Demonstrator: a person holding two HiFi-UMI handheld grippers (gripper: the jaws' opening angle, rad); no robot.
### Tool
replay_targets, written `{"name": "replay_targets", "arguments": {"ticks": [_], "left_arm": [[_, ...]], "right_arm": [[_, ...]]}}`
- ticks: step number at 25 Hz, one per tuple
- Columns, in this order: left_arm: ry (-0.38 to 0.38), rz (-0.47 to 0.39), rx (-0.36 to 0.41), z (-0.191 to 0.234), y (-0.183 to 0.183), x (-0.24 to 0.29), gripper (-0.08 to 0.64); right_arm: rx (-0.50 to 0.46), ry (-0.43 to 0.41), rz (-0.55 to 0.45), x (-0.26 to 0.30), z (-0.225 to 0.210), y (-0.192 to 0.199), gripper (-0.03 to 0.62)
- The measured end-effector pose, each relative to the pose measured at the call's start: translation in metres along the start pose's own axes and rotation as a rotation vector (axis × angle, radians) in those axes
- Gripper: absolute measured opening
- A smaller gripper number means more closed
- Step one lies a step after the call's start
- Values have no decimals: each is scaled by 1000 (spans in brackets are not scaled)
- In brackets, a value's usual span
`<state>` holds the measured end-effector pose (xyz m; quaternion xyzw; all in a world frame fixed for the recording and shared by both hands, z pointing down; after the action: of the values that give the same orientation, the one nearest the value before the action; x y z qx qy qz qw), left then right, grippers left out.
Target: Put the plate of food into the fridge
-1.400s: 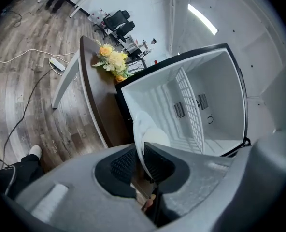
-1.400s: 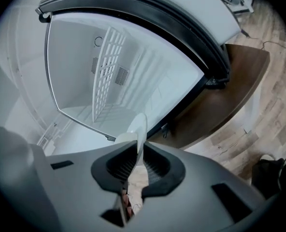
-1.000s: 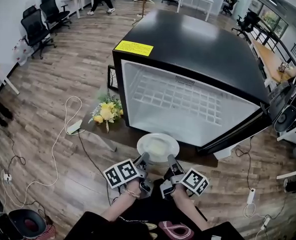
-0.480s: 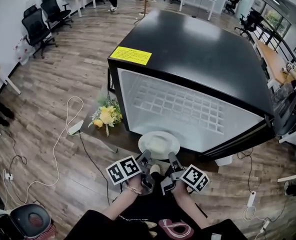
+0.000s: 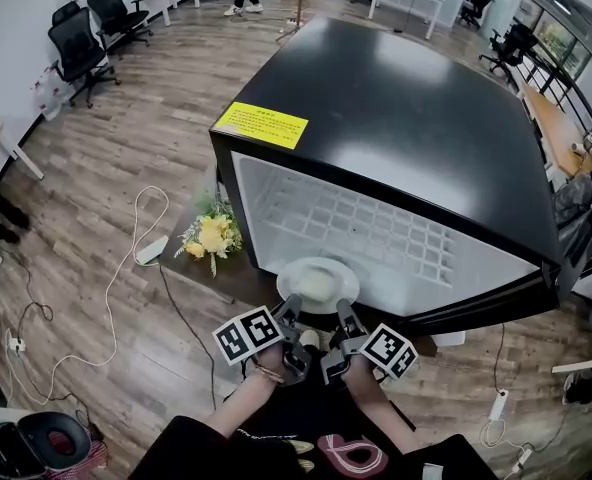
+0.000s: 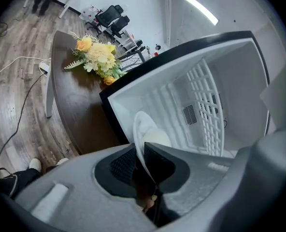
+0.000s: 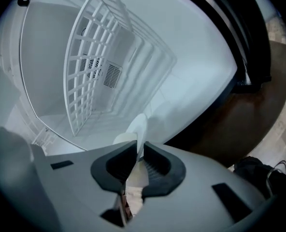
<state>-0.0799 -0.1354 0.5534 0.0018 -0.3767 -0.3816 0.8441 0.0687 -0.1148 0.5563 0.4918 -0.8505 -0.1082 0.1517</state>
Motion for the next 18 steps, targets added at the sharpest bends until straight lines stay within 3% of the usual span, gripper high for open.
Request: {"name": "replay_targets", "arguments": {"ticks": [18], "left_arm": [[-49,-32,16,-5,-18,29,57]], "right_arm": [[-24,46,6,31,-13,-16,57]]}}
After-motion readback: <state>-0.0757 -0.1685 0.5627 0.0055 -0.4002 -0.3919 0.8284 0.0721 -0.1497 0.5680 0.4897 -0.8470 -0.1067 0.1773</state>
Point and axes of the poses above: the fingertips, and each gripper's own axes: x forward along the fingers, z to its left, y out of its underside, the point moved 3 cm from there along -x, backward along the fingers, and after that the axes turned 14 degrees about -y, right-handed, at the moved point
